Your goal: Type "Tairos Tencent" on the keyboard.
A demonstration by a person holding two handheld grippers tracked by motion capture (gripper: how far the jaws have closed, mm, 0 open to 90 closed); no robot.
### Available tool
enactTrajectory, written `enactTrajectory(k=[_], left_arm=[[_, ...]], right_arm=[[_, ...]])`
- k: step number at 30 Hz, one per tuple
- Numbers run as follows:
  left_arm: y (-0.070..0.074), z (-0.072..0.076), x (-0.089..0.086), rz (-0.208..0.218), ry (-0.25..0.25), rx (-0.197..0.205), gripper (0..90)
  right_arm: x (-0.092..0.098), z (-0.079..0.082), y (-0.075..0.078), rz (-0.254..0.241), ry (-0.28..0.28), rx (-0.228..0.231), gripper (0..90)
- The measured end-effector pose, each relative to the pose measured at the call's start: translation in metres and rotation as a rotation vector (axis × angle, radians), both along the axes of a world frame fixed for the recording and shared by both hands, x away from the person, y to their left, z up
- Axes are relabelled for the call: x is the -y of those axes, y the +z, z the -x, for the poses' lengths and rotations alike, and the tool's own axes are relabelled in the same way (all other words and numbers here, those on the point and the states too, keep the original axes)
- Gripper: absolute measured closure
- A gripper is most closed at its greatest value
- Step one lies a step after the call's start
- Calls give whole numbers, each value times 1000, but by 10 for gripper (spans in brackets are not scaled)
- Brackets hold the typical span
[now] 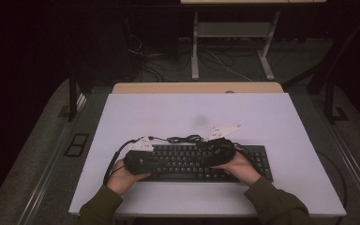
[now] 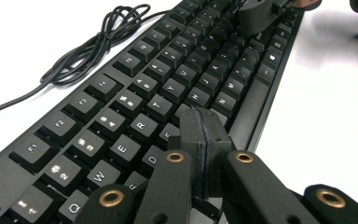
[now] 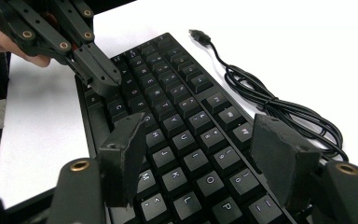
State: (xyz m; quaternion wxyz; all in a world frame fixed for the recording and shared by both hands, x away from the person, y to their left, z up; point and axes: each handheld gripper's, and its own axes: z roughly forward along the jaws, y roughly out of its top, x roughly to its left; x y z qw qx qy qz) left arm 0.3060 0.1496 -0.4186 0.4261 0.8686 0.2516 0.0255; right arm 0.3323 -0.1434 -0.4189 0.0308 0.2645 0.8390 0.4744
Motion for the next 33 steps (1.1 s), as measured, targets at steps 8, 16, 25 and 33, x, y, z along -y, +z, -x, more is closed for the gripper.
enactTrajectory(k=[8,16,25,33], left_arm=[[2,-1,-2,6,14,7,862],[2,-7,-6,21,66,21,728],[0,-17,-8,13,97,18,759],[-5,-23,-7,-2,98,19,889]], right_arm=[[0,0,0,1,1,1,352],[0,0,0,2,2,-2,352],[-1,0,-1,4,2,-4,352],[-2,0,-1,4,4,-4,352]])
